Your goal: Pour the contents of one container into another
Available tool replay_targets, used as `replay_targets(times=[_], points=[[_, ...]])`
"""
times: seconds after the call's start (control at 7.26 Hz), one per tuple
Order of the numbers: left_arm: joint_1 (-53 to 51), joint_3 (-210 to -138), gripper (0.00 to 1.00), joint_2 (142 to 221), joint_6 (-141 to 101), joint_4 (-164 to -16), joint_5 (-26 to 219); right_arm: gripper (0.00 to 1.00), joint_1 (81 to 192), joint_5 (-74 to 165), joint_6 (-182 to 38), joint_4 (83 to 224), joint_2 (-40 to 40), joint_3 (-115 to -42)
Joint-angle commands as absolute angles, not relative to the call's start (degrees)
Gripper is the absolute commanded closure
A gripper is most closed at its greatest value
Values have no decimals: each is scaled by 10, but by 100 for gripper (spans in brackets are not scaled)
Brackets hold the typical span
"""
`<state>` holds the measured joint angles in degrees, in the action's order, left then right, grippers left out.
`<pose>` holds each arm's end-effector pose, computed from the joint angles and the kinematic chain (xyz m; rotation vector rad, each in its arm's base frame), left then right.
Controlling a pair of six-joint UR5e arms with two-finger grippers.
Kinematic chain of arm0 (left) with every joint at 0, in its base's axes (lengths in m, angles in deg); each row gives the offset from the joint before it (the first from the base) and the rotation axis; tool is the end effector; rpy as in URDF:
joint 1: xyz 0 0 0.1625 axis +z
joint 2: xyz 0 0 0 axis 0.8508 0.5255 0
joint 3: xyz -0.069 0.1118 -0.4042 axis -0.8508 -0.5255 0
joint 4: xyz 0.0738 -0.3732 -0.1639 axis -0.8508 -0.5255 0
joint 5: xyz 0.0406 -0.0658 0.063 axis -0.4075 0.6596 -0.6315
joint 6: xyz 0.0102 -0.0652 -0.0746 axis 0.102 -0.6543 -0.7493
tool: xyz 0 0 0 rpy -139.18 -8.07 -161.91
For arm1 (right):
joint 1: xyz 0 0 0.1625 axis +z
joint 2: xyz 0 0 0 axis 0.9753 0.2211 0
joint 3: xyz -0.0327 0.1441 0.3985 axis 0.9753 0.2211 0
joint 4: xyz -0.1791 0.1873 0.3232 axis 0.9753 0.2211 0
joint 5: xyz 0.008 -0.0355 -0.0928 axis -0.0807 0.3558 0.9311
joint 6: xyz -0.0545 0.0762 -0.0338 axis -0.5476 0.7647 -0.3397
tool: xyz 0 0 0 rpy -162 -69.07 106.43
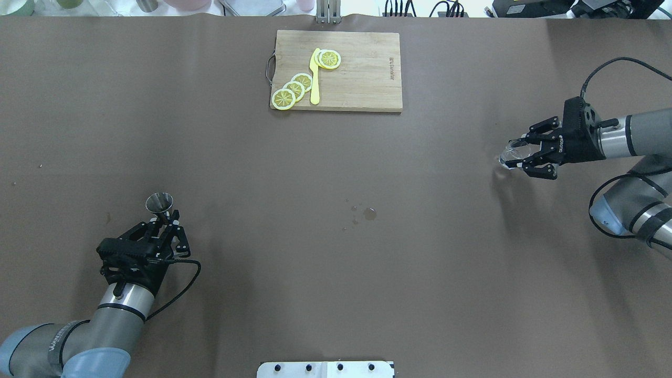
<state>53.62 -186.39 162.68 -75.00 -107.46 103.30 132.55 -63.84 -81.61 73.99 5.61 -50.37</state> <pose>0.4598 -0.2595 0.4355 1.1433 0.6587 -0.3069 -0.2755 -0.5145 0.5578 1.0911 -1.0850 -0.9156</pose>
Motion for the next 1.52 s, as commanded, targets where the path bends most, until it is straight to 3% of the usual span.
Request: replay_targets(times=[0.0, 0.83, 1.38], points=[[535, -1884, 100, 1633, -670, -1103, 1034, 100, 1327, -647, -810, 789, 56, -553], [531, -1890, 100, 1642, -488, -1247, 1102, 100, 1353, -718, -838, 956, 14, -662], [485, -1874, 100, 1737, -331, -1253, 1160, 100, 1356, -720, -840, 1012, -22, -672]])
